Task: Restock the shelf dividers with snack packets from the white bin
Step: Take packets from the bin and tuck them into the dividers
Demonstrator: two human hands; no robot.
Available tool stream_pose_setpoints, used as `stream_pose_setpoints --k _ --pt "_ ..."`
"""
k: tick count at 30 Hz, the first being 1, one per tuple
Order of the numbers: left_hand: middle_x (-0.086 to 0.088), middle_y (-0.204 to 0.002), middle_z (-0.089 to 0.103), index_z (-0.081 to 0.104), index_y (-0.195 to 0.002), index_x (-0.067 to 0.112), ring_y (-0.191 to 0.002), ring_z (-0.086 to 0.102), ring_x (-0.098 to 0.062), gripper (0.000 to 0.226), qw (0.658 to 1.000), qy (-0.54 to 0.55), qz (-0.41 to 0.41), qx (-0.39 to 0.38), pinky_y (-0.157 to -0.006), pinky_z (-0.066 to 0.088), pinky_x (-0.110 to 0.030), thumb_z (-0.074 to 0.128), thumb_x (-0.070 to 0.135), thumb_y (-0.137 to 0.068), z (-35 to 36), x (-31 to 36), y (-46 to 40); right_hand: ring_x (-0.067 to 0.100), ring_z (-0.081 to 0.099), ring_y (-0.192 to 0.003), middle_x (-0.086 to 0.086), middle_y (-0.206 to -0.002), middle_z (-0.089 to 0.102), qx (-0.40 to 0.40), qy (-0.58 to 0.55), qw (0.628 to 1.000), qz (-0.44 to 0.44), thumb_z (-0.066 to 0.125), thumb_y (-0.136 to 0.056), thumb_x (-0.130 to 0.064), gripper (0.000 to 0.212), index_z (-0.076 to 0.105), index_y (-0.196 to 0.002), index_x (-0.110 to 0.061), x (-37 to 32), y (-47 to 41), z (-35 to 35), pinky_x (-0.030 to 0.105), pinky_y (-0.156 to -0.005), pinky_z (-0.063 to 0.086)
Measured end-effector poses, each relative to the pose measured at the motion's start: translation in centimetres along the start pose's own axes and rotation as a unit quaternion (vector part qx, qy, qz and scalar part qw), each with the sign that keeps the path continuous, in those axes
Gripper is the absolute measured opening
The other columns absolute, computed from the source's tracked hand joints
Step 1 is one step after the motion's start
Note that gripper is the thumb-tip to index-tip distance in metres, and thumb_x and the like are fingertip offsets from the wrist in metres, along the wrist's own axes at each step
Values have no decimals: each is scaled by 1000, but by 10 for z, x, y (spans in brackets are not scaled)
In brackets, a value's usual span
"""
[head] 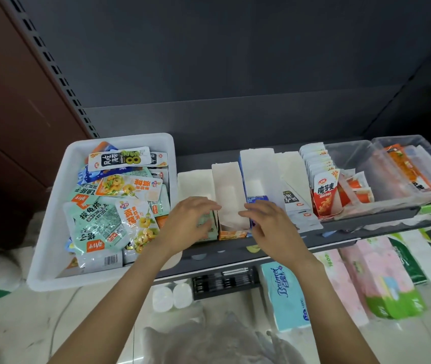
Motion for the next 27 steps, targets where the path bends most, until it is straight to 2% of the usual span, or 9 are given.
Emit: stream_pose_setpoints --k 4,8,11,14,17,20,22,24,27 --pt "10 -113 64 65 -113 24 -102 56 -6 24 980 65 -89 164 -86 42 -22 59 18 -91 -52 -17 33 10 61 -100 -5 -113 67 76 -104 991 -48 49 -89 0 35 66 -113 -18 -44 -14 -28 27 -88 50" --pt "7 -102 69 67 -107 18 -91 63 -11 21 930 45 -230 284 -76 44 -21 61 11 -88 -86 -64 82 2 63 -93 -7 -104 70 31 -198 974 -105 50 -91 -3 30 67 -111 -18 -105 -49 -10 20 -85 51" --pt "-10 -116 62 60 -120 11 -106 54 -29 38 908 -27 -348 231 -86 40 -33 67 15 -82 -85 -105 108 12 63 -100 -1 -113 68 -47 -165 977 -129 50 -92 -9 30 64 -118 -17 -148 -83 34 33 -89 51" --pt "-16 -124 55 53 -128 10 -111 45 -34 52 904 -68 -380 183 -93 37 -41 69 23 -80 -78 -127 118 26 56 -110 9 -124 57 -142 -36 982 -122 50 -95 -19 39 49 -133 -11 -177 -107 86 39 -92 48" --pt "-11 -127 51 49 -132 13 -115 46 -32 55 910 -48 -383 152 -92 41 -42 67 28 -83 -69 -136 116 34 47 -115 17 -131 40 -142 78 983 -81 54 -93 -31 58 31 -139 -4 -187 -120 122 40 -95 42" --pt "-7 -130 48 50 -133 16 -117 49 -27 52 909 -69 -387 137 -89 44 -40 65 31 -85 -66 -138 114 41 38 -119 22 -144 16 -104 133 985 -39 65 -87 -35 83 13 -146 -10 -189 -124 140 44 -99 37" --pt "-7 -131 47 49 -133 16 -118 47 -26 52 910 -77 -386 128 -91 43 -39 64 31 -85 -65 -139 112 41 38 -120 21 -143 18 -91 93 991 -28 72 -82 -29 87 15 -146 -15 -189 -123 142 43 -99 38" --pt "-8 -131 46 49 -134 15 -119 47 -27 56 916 -36 -380 124 -94 42 -37 67 30 -83 -64 -139 111 34 43 -120 16 -138 31 -82 -29 996 7 75 -80 -21 82 23 -143 -18 -182 -124 135 40 -96 41" --pt "-3 -126 51 45 -135 16 -115 51 -21 62 919 90 -372 100 -93 40 -30 72 26 -80 -64 -128 111 26 55 -113 9 -128 53 -54 -210 975 47 71 -83 -16 56 40 -130 -18 -171 -126 112 39 -91 49"
Point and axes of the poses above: each hand's wrist, its own y-axis away from the middle knuckle, its own z-axis out of the palm, x = y × z, the point moved 5 cm from there along -y, towards the middle knuckle
